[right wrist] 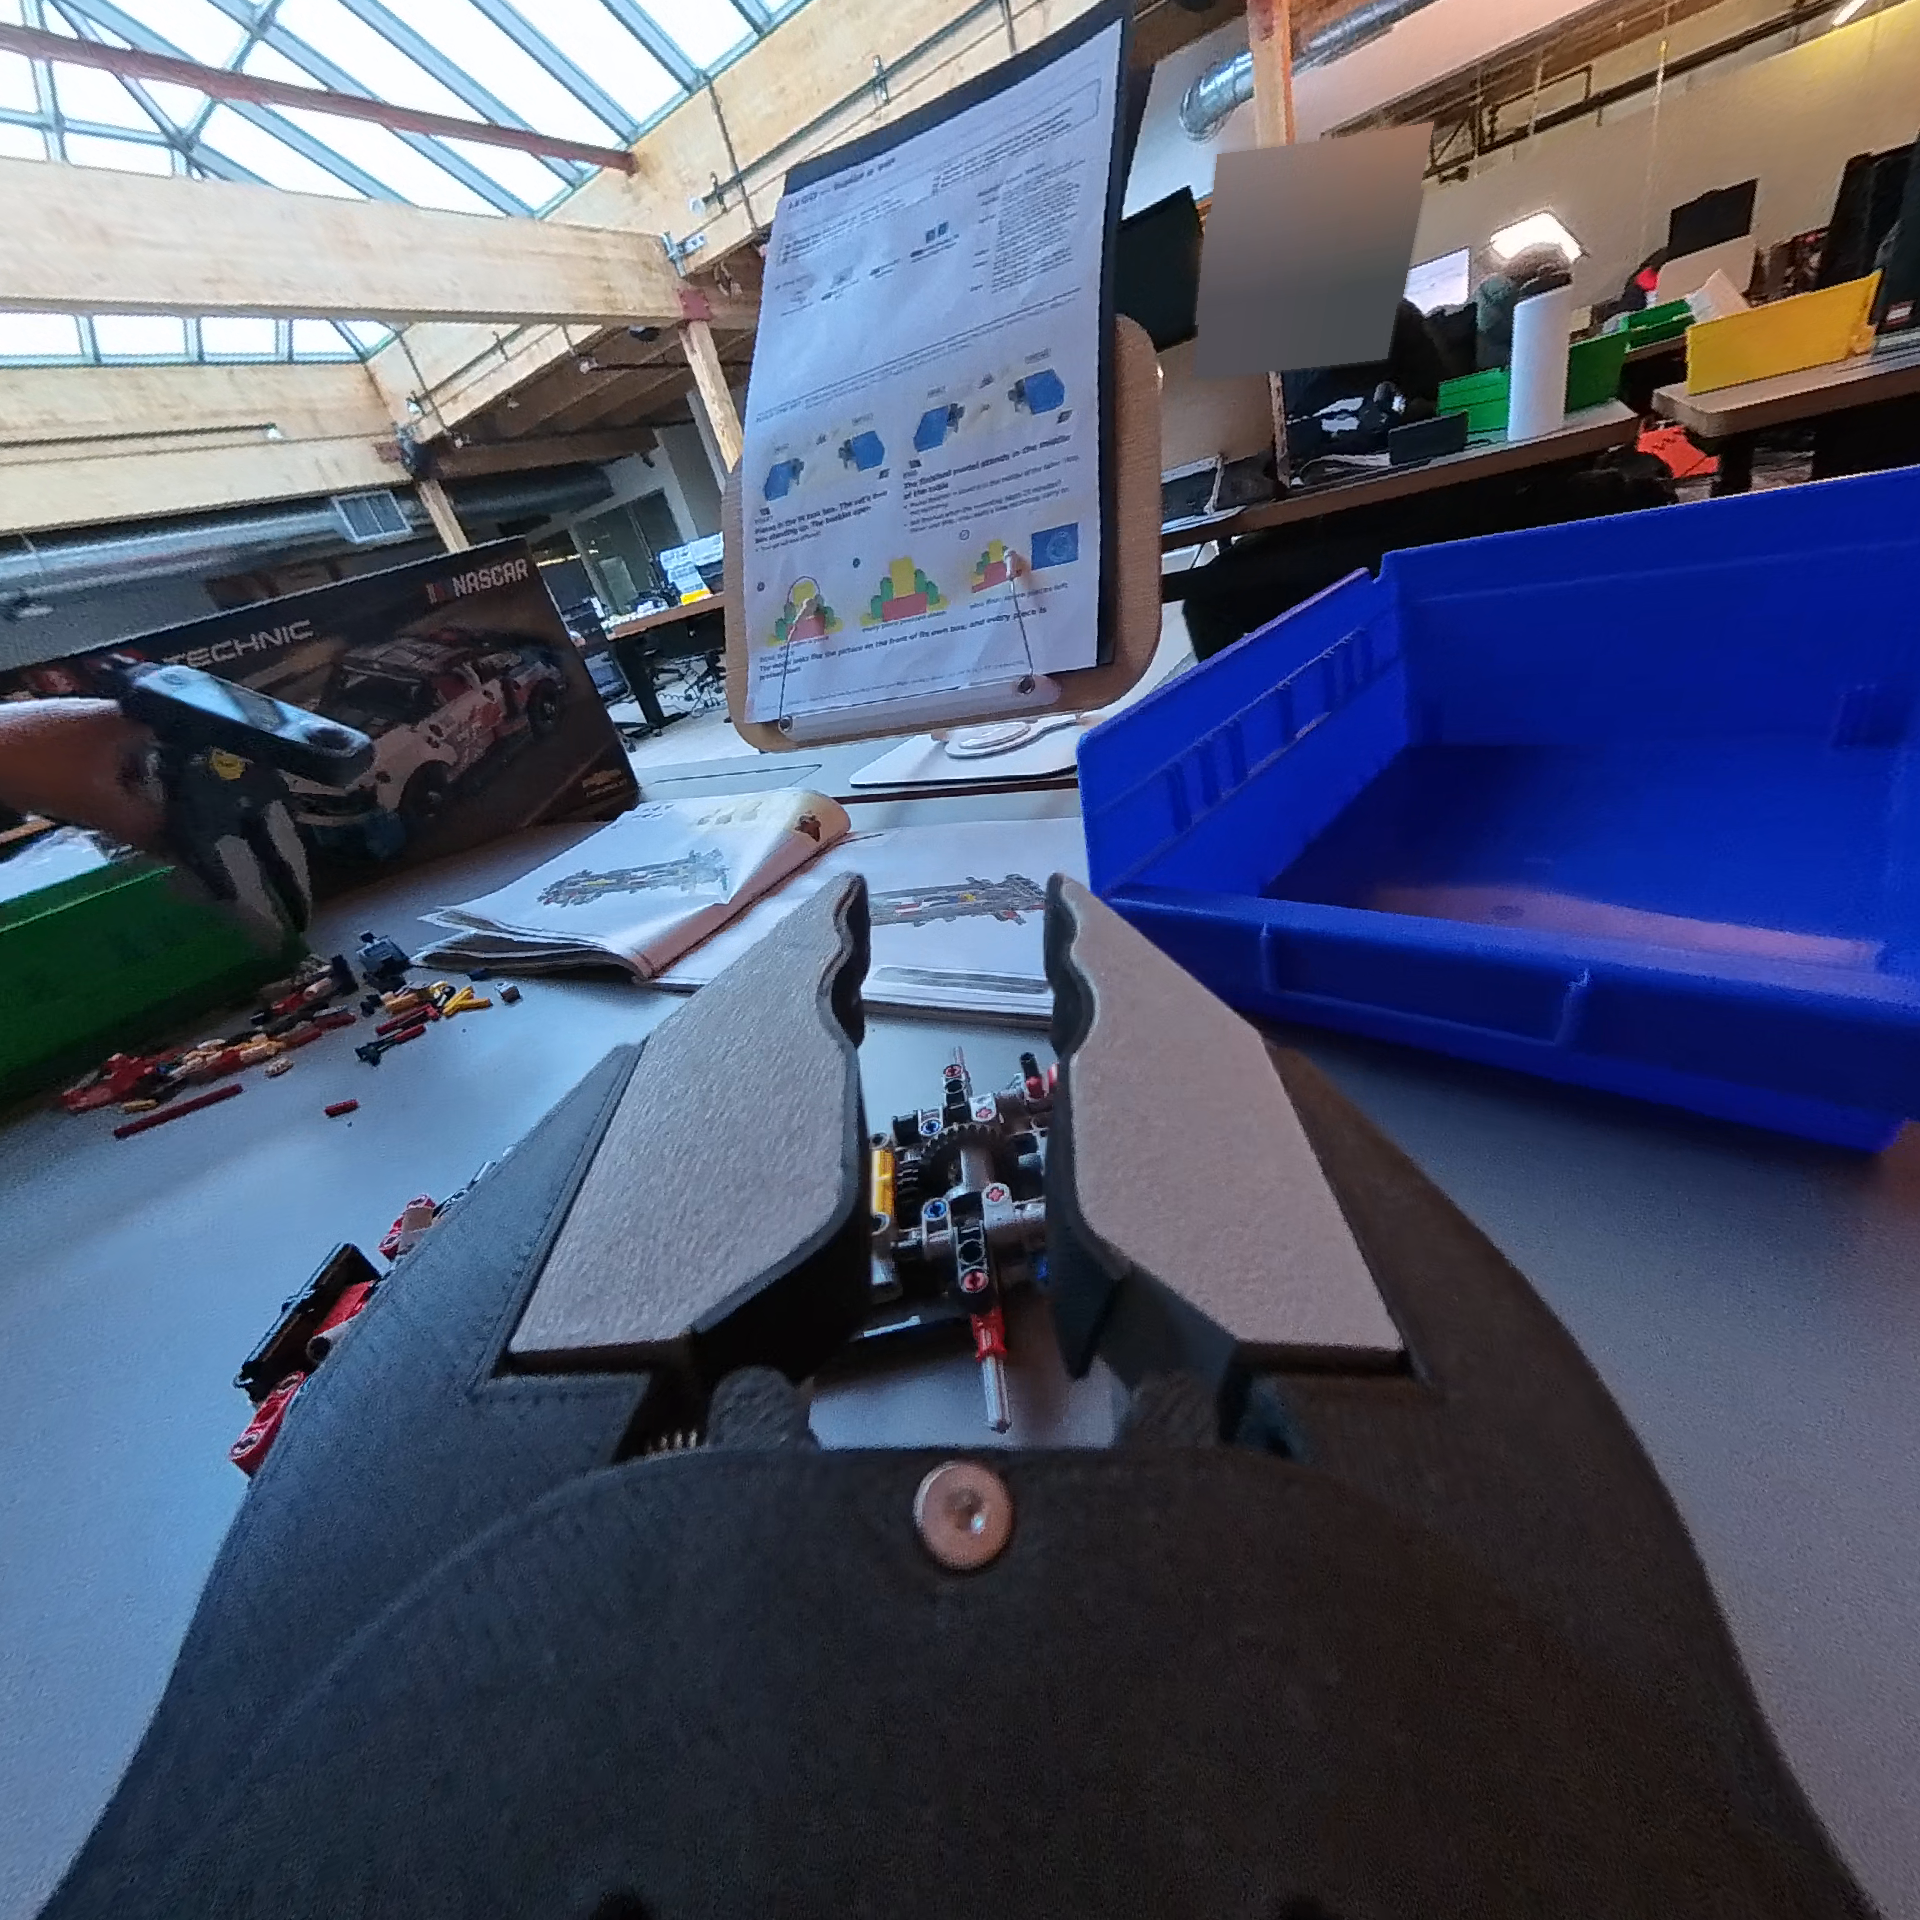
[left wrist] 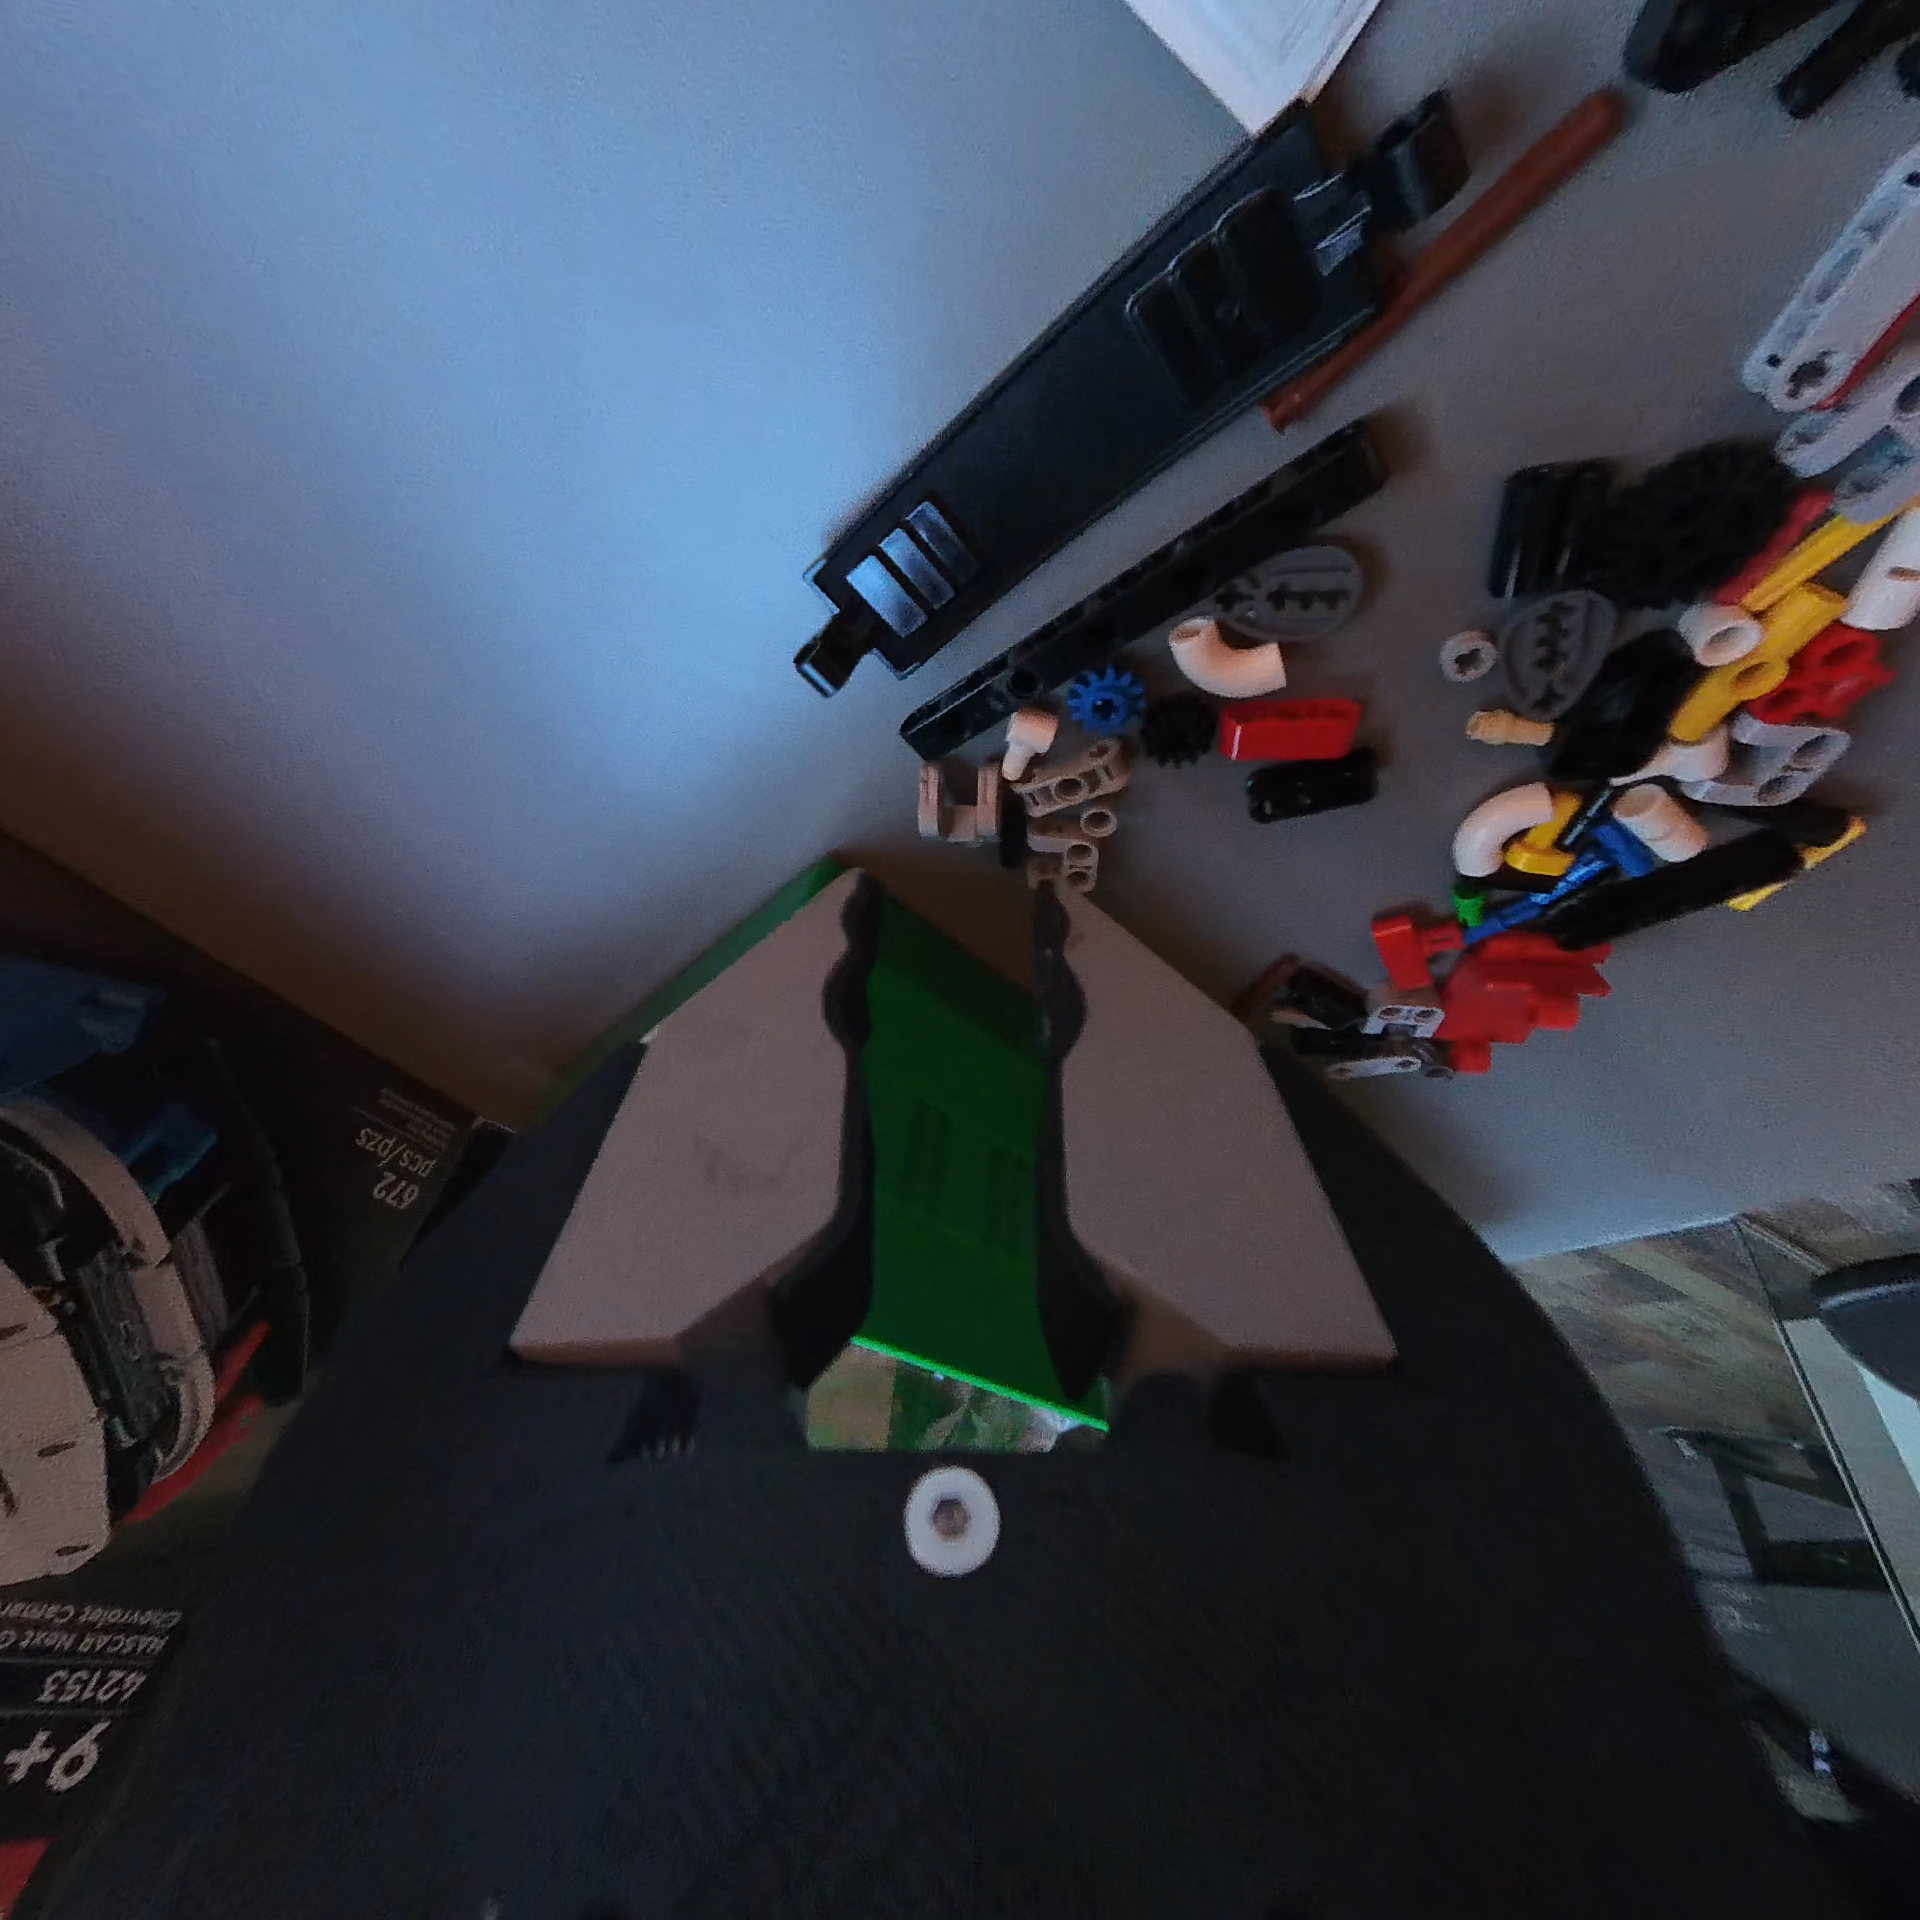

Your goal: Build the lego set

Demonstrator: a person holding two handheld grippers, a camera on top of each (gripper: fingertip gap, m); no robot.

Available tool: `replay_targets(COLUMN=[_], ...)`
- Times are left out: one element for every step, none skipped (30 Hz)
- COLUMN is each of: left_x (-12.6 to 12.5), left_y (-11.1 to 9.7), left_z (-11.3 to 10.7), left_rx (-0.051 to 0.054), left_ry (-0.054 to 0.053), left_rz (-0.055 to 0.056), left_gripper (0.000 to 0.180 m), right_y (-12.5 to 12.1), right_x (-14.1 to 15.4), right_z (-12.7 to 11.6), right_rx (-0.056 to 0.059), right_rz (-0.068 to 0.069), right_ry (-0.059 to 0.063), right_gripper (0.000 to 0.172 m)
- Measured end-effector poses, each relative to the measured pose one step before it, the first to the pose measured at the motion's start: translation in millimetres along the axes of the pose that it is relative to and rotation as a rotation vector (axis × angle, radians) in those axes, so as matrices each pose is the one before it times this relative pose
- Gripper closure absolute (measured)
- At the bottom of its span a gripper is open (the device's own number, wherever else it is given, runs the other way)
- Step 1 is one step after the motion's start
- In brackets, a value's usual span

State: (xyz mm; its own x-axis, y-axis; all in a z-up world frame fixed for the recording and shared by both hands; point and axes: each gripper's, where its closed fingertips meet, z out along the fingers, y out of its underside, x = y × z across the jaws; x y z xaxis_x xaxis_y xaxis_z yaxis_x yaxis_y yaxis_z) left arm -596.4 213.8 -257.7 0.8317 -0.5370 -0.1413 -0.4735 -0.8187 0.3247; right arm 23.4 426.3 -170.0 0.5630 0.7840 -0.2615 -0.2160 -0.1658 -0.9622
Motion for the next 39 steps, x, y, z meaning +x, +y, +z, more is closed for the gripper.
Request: replay_targets(left_x=[-0.79,-0.11,-0.08,-0.40,-0.24,-0.12,0.17,0.37,0.35,0.17,-0.30,-0.46,-0.77,0.01,0.54,0.66,0.28,0.09,0.40,0.57,0.14,0.52,0.71,1.02,1.41,1.21,0.06,0.04,-0.22,-0.71,-0.36,0.11,-0.01,-0.06,-0.10,0.89,2.72,4.95,7.06], left_y=[0.61,0.61,0.10,0.12,0.28,0.23,-0.07,-0.18,-0.07,-0.33,-0.56,-0.87,-1.20,-1.16,-1.25,-1.02,-0.62,0.22,0.99,1.44,1.45,1.51,0.95,0.28,-0.28,-0.34,-0.34,0.10,0.39,0.14,-0.03,-0.27,-0.65,-0.47,-0.56,-0.66,-2.20,-4.31,-7.40], left_z=[0.93,1.12,1.22,1.00,0.86,0.62,0.41,0.38,0.42,0.59,0.60,0.85,0.99,1.33,1.81,2.15,2.46,2.75,2.81,2.78,2.23,1.62,0.49,-0.32,-1.25,-1.96,-2.54,-2.91,-3.14,-3.26,-3.32,-3.22,-3.20,-3.47,-3.90,-4.78,-5.95,-7.25,-8.14], left_rx=[-0.0166,-0.0171,-0.0142,-0.0133,-0.0152,-0.0144,-0.0122,-0.0111,-0.0111,-0.0097,-0.0070,-0.0042,-0.0012,0.0001,0.0007,-0.0006,-0.0035,-0.0076,-0.0107,-0.0117,-0.0101,-0.0066,-0.0004,0.0055,0.0117,0.0125,0.0128,0.0108,0.0089,0.0099,0.0110,0.0117,0.0132,0.0130,0.0127,0.0119,0.0159,0.0224,0.0295], left_ry=[-0.0065,-0.0032,-0.0039,-0.0061,-0.0039,-0.0021,-0.0005,0.0005,0.0011,-0.0004,-0.0010,0.0016,0.0028,0.0088,0.0119,0.0110,0.0072,0.0048,0.0057,0.0064,0.0027,0.0048,0.0052,0.0057,0.0071,0.0055,0.0001,0.0012,-0.0010,-0.0058,-0.0043,-0.0014,-0.0021,-0.0028,-0.0059,-0.0051,-0.0037,-0.0030,-0.0039], left_rz=[0.0053,0.0067,0.0091,0.0094,0.0073,0.0065,0.0071,0.0081,0.0088,0.0085,0.0051,0.0011,-0.0028,-0.0054,-0.0055,-0.0042,-0.0032,-0.0031,-0.0028,-0.0011,0.0007,0.0020,0.0016,0.0045,0.0066,0.0048,-0.0006,-0.0047,-0.0034,-0.0006,-0.0001,0.0001,0.0007,0.0004,-0.0011,-0.0002,0.0031,0.0089,0.0170], left_gripper=[0.150,0.150,0.149,0.149,0.148,0.148,0.148,0.148,0.148,0.147,0.148,0.147,0.148,0.148,0.148,0.148,0.148,0.148,0.149,0.153,0.157,0.162,0.164,0.164,0.164,0.164,0.164,0.164,0.164,0.164,0.164,0.164,0.165,0.165,0.165,0.165,0.165,0.165,0.165], right_y=[-0.04,-0.16,-0.12,-0.24,-0.23,-0.19,-0.08,-0.06,-0.11,-0.14,-0.16,-0.15,-0.17,0.04,0.05,0.12,0.23,0.15,0.11,0.10,0.14,0.12,0.12,0.09,0.01,-0.19,0.00,0.02,0.12,0.16,0.14,-0.01,0.06,0.04,-0.04,-0.10,-0.04,0.03,-0.03], right_x=[-0.99,-0.71,-0.48,-0.59,-0.54,-0.36,-0.35,-0.29,-0.32,-0.27,-0.14,0.04,-0.09,-0.23,-0.21,-0.38,-0.50,-0.33,-0.17,-0.05,0.01,0.01,0.00,-0.07,-0.01,0.14,0.23,0.00,0.05,0.00,0.06,0.01,-0.04,0.00,0.08,-0.01,-0.02,0.21,0.24], right_z=[0.25,0.08,-0.08,-0.21,-0.16,-0.19,-0.30,-0.17,-0.14,-0.26,-0.26,-0.22,-0.10,-0.08,-0.03,0.02,0.02,-0.03,0.00,0.01,0.07,-0.02,0.07,-0.01,-0.01,-0.14,-0.06,0.04,0.12,0.01,-0.03,0.01,-0.04,-0.08,-0.13,-0.15,-0.13,-0.04,0.10], right_rx=[0.0001,0.0007,0.0012,0.0018,0.0016,0.0013,0.0014,0.0013,0.0008,0.0010,0.0016,0.0013,0.0009,0.0002,0.0000,-0.0003,-0.0008,-0.0008,-0.0008,-0.0008,-0.0006,-0.0002,-0.0005,-0.0004,0.0003,0.0011,0.0005,-0.0003,-0.0005,-0.0006,-0.0003,0.0001,0.0004,0.0002,0.0006,0.0012,0.0006,0.0005,0.0003], right_rz=[-0.0002,0.0004,0.0018,0.0030,0.0037,0.0034,0.0027,0.0028,0.0031,0.0023,0.0013,0.0011,0.0010,0.0013,0.0015,0.0013,0.0009,-0.0003,-0.0013,-0.0018,-0.0013,0.0000,0.0011,0.0015,0.0011,0.0001,0.0000,0.0010,0.0014,0.0008,0.0003,0.0002,0.0006,0.0010,0.0011,0.0011,0.0014,0.0015,0.0017], right_ry=[-0.0058,-0.0037,-0.0035,-0.0044,-0.0043,-0.0032,-0.0025,-0.0022,-0.0027,-0.0025,-0.0005,0.0001,-0.0009,-0.0016,-0.0019,-0.0028,-0.0029,-0.0016,0.0003,0.0009,0.0007,-0.0001,-0.0008,-0.0015,-0.0007,0.0009,0.0010,0.0000,-0.0008,-0.0003,0.0004,0.0002,0.0004,-0.0001,0.0002,0.0001,-0.0004,-0.0001,0.0003], right_gripper=[0.141,0.142,0.142,0.142,0.142,0.142,0.142,0.142,0.142,0.142,0.142,0.142,0.142,0.142,0.143,0.143,0.143,0.144,0.144,0.144,0.144,0.144,0.145,0.145,0.145,0.145,0.145,0.145,0.145,0.145,0.145,0.145,0.145,0.145,0.145,0.146,0.146,0.146,0.146])
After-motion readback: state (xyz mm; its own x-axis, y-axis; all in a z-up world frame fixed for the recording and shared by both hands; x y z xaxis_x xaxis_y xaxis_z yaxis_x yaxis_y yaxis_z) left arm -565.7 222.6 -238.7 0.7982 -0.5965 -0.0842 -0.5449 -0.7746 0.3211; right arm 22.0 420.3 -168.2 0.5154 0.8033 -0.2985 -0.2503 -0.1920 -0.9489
